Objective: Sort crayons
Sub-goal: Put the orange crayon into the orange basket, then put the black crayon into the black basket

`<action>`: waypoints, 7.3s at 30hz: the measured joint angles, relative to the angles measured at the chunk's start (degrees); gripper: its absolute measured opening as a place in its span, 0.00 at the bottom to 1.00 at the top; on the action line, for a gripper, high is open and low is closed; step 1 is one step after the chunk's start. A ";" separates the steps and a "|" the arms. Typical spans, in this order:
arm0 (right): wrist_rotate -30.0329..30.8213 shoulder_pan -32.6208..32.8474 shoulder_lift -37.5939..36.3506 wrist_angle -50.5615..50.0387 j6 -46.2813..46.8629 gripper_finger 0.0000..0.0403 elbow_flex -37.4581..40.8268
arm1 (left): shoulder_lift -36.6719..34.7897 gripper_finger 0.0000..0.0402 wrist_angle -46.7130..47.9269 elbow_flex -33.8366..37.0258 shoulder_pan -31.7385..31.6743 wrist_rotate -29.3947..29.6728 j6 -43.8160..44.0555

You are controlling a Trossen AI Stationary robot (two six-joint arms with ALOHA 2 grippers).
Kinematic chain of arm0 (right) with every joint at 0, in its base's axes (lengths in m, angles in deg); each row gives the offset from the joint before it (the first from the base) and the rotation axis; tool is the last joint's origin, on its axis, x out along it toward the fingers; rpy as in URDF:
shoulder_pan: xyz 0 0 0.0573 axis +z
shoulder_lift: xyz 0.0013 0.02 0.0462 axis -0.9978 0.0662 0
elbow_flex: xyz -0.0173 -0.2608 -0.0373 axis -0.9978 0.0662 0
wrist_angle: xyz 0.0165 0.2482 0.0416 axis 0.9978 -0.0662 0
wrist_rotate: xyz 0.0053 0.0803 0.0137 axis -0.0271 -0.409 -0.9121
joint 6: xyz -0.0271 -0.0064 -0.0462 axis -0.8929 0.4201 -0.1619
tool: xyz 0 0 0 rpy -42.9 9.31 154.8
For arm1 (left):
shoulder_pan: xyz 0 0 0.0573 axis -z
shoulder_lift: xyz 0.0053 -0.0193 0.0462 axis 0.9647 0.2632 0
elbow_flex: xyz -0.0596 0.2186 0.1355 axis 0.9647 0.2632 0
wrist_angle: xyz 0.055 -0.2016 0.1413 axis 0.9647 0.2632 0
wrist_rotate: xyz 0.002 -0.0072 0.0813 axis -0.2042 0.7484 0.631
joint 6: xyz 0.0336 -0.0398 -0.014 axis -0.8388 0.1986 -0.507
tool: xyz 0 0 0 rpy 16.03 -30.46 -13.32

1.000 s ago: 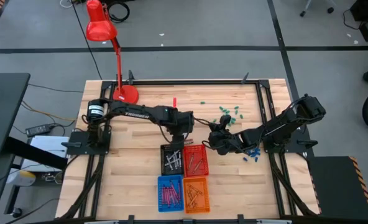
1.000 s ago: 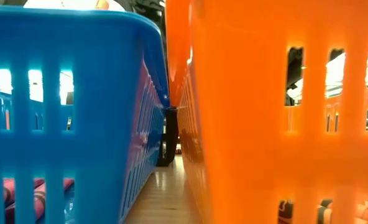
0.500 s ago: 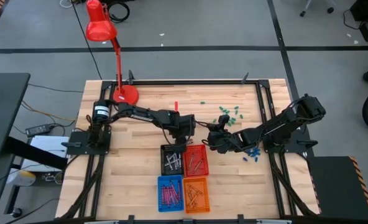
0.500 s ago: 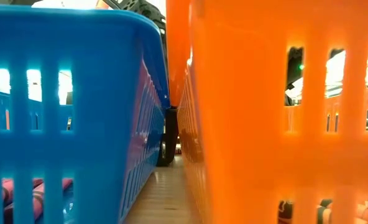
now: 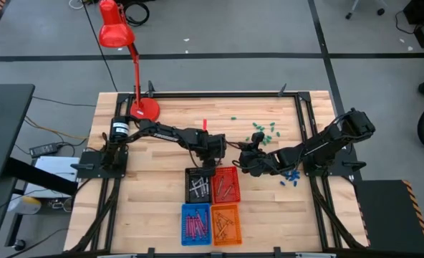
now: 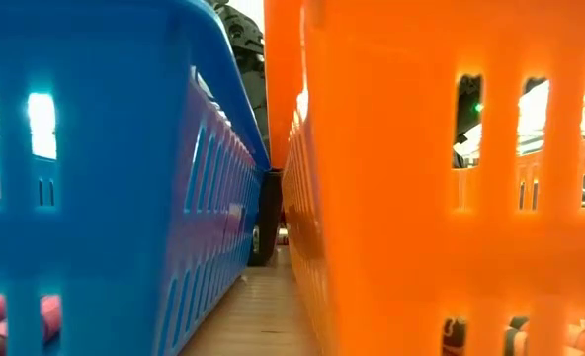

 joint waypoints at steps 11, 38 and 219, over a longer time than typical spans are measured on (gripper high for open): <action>0.28 0.00 0.00 0.18 -0.20 0.08 0.00 | 0.02 0.22 0.60 0.00 -0.51 0.88 0.33; 0.63 0.02 0.00 0.00 -0.46 0.08 0.00 | -0.61 0.12 4.32 -0.85 -1.81 4.79 1.09; 3.26 0.44 0.02 -0.22 0.06 0.08 0.00 | -3.69 0.08 13.24 -1.16 -0.62 10.78 3.77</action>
